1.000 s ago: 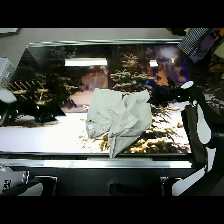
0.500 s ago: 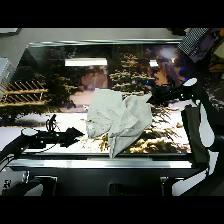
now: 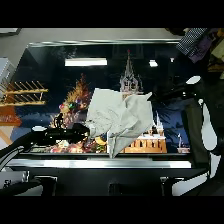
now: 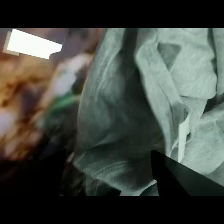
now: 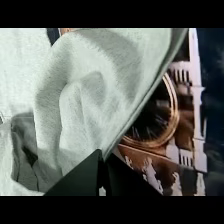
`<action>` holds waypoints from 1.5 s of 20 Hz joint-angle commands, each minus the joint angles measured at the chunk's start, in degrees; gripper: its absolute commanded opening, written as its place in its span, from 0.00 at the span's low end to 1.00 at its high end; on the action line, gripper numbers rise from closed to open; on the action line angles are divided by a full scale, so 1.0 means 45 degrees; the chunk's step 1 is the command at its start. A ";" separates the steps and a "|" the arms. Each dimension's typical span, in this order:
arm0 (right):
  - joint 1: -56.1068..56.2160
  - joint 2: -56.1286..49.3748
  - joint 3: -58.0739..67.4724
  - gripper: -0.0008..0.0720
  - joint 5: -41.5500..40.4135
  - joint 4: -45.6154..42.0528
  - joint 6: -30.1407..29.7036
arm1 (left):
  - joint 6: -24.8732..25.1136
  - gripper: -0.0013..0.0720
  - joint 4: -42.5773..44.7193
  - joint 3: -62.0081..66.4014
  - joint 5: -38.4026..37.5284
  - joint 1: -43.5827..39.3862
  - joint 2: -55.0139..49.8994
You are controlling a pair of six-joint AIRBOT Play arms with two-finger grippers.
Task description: Fold the clothes and pants, and hang the long-sleeved shirts on hangers.
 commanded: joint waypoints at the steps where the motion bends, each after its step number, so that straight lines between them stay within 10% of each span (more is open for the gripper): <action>1: 0.0010 0.0151 0.0015 0.05 0.0005 0.0005 -0.0029 | -0.0024 0.65 -0.0087 0.1127 0.0189 -0.0544 -0.1161; 6: 0.0010 0.0345 0.0019 0.05 0.0005 0.0010 -0.0029 | -0.0010 0.05 -0.0078 0.2501 -0.0146 -0.1384 -0.2118; 10: 0.0010 0.1059 0.0019 0.05 -0.0335 0.0039 -0.0466 | -0.0389 0.04 0.0724 0.3434 -0.0476 -0.0947 -0.1569; 15: -0.0015 0.4017 0.0019 0.05 -0.3172 -0.1219 -0.0656 | -0.4022 0.04 0.5707 0.5615 -0.0573 0.1137 0.0525; 23: -0.0015 1.0943 0.0019 0.05 -0.7626 -0.2341 -0.0631 | -0.5197 0.04 0.8223 1.1273 -0.0685 0.3759 0.4551; 30: -0.0015 1.4858 0.0019 0.05 -0.7728 -0.6003 0.2322 | -0.6460 0.04 1.1506 1.2293 -0.1005 0.4177 0.7975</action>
